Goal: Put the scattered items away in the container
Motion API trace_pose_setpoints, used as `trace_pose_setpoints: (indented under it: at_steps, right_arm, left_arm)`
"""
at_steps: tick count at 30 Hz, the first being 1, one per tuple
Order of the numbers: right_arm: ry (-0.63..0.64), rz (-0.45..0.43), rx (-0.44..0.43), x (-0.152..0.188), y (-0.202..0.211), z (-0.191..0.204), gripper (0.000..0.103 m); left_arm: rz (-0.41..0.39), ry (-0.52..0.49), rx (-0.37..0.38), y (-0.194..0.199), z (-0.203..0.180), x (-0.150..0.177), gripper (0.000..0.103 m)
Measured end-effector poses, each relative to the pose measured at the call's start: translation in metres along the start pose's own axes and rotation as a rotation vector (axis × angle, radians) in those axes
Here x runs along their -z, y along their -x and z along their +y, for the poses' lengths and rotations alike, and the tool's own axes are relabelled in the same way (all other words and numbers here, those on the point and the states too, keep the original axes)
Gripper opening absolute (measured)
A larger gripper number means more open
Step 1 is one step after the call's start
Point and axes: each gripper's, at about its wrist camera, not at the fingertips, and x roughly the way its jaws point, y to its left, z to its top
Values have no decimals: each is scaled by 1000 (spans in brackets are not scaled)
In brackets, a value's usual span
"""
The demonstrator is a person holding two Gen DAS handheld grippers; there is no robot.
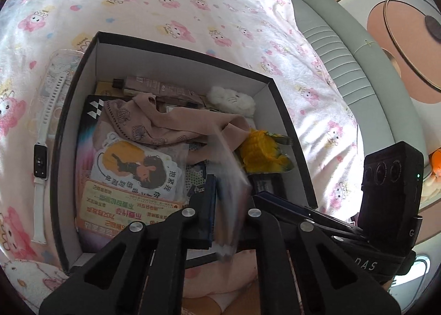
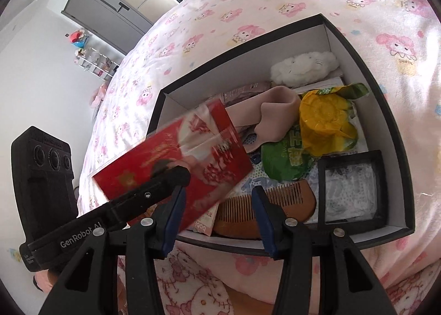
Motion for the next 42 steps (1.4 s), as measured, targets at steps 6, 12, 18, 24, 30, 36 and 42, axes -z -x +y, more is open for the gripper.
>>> trace_pose_setpoints:
  at_steps: [6, 12, 18, 24, 30, 36, 42]
  right_arm:
    - [-12, -14, 18, 2, 8, -6, 45]
    - [-18, -19, 40, -4, 7, -9, 45]
    - [-12, -8, 54, -3, 3, -6, 45]
    - [2, 16, 57, -3, -4, 1, 45]
    - [10, 24, 83, -4, -5, 1, 45]
    - [22, 29, 131, -19, -9, -5, 46]
    - [70, 95, 121, -30, -32, 2, 46]
  left_arm:
    - [32, 27, -81, -14, 16, -1, 9]
    - [25, -92, -185, -5, 6, 9, 20]
    - [-13, -99, -253, 15, 15, 7, 37]
    - [-27, -84, -306, 13, 26, -2, 37]
    - [-37, -118, -436, 6, 25, -19, 37]
    - [-41, -140, -408, 17, 27, -20, 41]
    - [45, -177, -438, -8, 29, -31, 42]
